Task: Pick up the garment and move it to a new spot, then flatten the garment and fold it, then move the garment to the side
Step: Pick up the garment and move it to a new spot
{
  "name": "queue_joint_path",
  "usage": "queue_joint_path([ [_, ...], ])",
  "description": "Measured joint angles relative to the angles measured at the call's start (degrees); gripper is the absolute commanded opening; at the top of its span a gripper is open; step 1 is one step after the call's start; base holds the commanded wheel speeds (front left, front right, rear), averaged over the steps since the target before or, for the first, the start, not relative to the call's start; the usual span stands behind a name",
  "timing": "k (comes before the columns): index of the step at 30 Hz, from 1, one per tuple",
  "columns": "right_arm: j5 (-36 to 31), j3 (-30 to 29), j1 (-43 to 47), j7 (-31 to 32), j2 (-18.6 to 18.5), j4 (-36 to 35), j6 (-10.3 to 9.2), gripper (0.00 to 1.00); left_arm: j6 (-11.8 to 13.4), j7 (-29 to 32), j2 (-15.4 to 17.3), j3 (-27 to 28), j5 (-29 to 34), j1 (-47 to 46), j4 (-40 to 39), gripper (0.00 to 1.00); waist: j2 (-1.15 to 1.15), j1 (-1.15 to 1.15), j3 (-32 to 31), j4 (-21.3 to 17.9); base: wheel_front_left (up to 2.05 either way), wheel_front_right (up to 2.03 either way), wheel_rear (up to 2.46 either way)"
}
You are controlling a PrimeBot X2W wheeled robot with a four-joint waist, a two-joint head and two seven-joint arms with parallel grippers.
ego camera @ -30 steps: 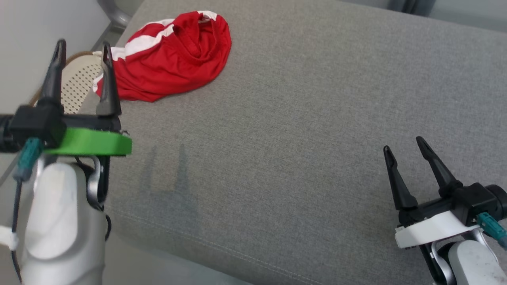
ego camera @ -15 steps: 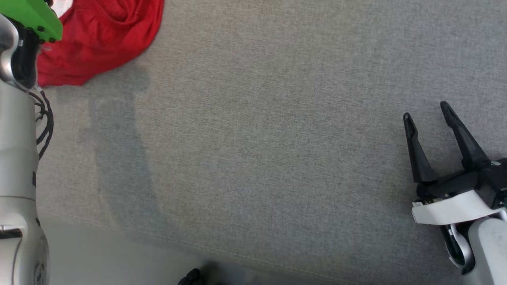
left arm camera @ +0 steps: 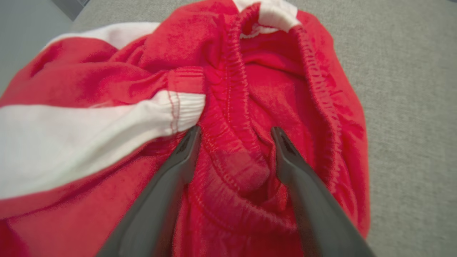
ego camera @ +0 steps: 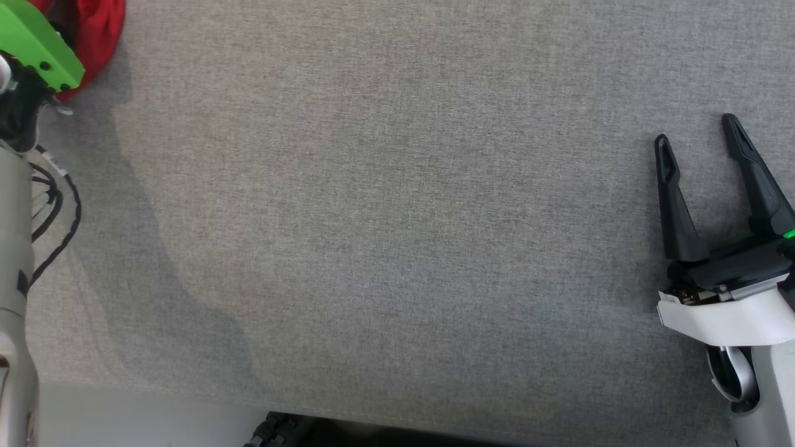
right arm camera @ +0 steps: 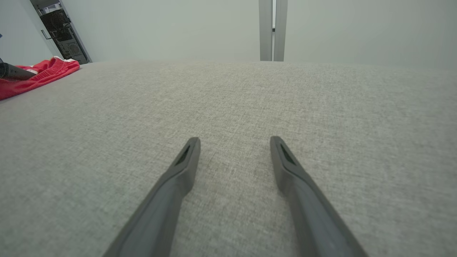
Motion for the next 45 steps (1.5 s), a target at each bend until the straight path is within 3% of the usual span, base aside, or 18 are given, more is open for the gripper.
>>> queue_joint_path([
  [2,-0.04,0.33,-0.34,-0.04,0.16,-0.15,0.00,1.00,-0.01,-1.32,0.86,-1.27,-0.13,0.03,0.07,0.00,0.00,0.00,0.42,-0.45,0.00,0.00,0.00],
  [14,0.85,1.85,-1.80,0.31,2.47,3.94,-0.09,1.00,0.02,-20.35,5.83,-9.44,-3.10,2.09,-5.48,0.00,0.00,0.00,-3.66,-1.88,0.00,0.00,0.00],
  [20,1.99,4.37,-1.81,0.58,5.28,7.08,-0.08,1.00,0.03,-25.17,9.53,-15.37,-3.18,5.52,-10.55,0.00,0.00,0.00,-9.17,-2.99,0.00,0.00,0.00],
  [29,3.55,5.84,-0.55,0.62,8.01,9.09,-0.09,1.00,0.02,-24.98,14.37,-22.12,-7.19,13.02,-24.65,0.00,0.00,0.00,-19.73,-6.01,0.00,0.00,0.00],
  [36,4.44,6.04,0.47,0.62,9.70,9.42,-0.09,1.00,0.03,-22.79,17.69,-24.44,-9.58,21.05,-36.89,0.00,0.00,0.00,-27.01,-10.62,0.00,0.00,0.00],
  [45,4.87,4.37,2.71,0.62,10.48,8.91,-0.09,1.00,4.12,-19.01,17.31,-29.02,-9.17,29.30,-52.34,0.00,0.00,0.00,-32.81,-19.58,0.00,0.00,0.00],
])
